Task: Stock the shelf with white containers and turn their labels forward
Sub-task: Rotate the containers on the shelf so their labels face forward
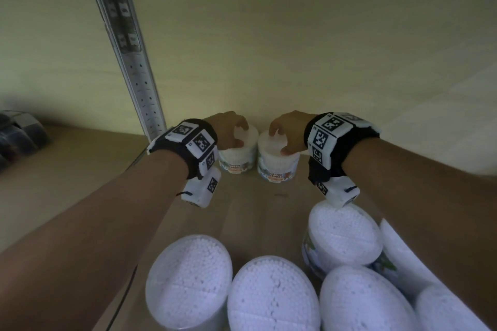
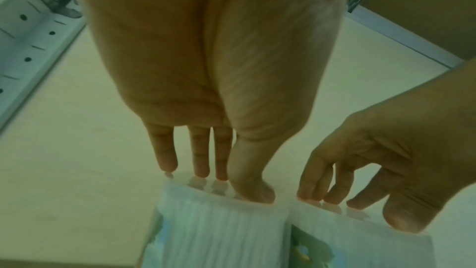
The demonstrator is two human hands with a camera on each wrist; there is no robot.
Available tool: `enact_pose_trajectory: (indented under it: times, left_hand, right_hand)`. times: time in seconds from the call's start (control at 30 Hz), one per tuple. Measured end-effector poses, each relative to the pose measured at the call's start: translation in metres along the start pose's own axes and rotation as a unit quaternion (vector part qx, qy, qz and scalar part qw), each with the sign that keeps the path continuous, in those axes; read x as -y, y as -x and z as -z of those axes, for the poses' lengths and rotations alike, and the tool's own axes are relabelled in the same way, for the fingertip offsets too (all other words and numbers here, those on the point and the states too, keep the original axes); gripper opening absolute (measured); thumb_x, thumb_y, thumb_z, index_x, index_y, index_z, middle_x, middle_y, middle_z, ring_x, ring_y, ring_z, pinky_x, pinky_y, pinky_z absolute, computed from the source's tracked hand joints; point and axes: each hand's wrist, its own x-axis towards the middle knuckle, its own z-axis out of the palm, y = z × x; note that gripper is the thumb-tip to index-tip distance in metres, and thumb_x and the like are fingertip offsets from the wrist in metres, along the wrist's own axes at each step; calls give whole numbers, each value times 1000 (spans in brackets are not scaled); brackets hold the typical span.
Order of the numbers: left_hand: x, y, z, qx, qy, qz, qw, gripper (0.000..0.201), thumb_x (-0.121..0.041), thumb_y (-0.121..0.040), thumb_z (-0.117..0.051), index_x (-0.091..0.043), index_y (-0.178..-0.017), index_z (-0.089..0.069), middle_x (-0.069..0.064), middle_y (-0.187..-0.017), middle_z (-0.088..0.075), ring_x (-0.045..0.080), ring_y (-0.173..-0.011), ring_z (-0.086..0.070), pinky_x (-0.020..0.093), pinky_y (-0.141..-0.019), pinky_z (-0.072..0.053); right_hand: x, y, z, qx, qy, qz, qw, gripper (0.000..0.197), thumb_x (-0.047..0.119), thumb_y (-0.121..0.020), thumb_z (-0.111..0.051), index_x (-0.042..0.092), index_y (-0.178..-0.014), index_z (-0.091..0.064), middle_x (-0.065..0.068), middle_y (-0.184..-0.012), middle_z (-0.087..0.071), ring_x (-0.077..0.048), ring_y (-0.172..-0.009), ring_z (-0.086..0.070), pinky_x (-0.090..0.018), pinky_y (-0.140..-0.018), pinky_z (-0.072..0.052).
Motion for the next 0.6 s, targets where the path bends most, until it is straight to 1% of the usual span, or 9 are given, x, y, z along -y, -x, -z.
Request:
enact_pose_trajectory:
  times: [0.17,0.3,0.37,0.4,0.47,0.5,0.57,0.6]
  left_hand:
    - [6,-2,0,14,12,-26,999,51,-17,-93,-57,-17,-141,-40,7,-152,-32,25,-140,-33,37,-112,-33]
    - [8,0,0,11,22,-36,999,50,-15,-93,-56,-18,-141,-41,6,-152,-31,25,-140,-32,35,-112,-30]
    - [8,1,-1,5,23,-41,999,50,-15,-94,-56,-18,-141,-41,6,-151,-32,24,-140,-32,33,-111,-30]
    - [8,2,0,5,21,-43,999,50,-15,-94,-56,-19,-141,-41,6,-151,-33,24,-139,-33,33,-110,-30]
    - [8,4,0,9,13,-49,999,50,-16,-94,-56,-19,-142,-41,6,-151,-33,24,-139,-33,34,-110,-30]
    - [7,5,0,12,10,-52,998,50,-16,-94,-56,-19,-142,-40,6,-151,-33,25,-139,-33,35,-110,-30]
    - [6,10,2,18,8,-55,998,51,-17,-94,-56,-20,-142,-40,6,-150,-33,25,-138,-34,35,-110,-30]
    - [6,14,2,22,7,-58,998,51,-17,-94,-56,-20,-142,-41,7,-150,-33,25,-138,-34,34,-109,-30]
  right_hand:
    - [1,1,1,6,-7,-5,1000,56,19,-92,-61,8,-142,-39,-7,-148,-39,-24,-131,-45,-29,-104,-37]
    - [0,-3,-2,7,-8,-12,1000,56,18,-93,-59,7,-143,-37,-8,-148,-39,-25,-132,-44,-29,-104,-36]
    - [-1,-9,-4,9,-21,-25,999,55,14,-94,-57,2,-144,-37,-13,-149,-39,-27,-134,-43,-29,-106,-34]
    - [0,-12,-6,18,-29,-35,999,55,10,-95,-54,-3,-145,-34,-16,-149,-39,-28,-136,-40,-29,-107,-33]
    - [0,-16,-9,24,-43,-50,998,52,4,-97,-48,-12,-143,-29,-20,-149,-37,-30,-138,-38,-28,-107,-30]
    - [0,-17,-10,19,-43,-51,998,51,3,-97,-48,-15,-141,-31,-21,-148,-39,-32,-137,-38,-28,-106,-31]
    - [6,-12,-9,20,-42,-49,998,49,2,-96,-49,-16,-139,-34,-24,-145,-42,-32,-135,-40,-28,-103,-32]
    - [8,-10,-9,27,-49,-53,997,50,4,-96,-50,-13,-140,-35,-23,-145,-43,-31,-135,-41,-28,-103,-33]
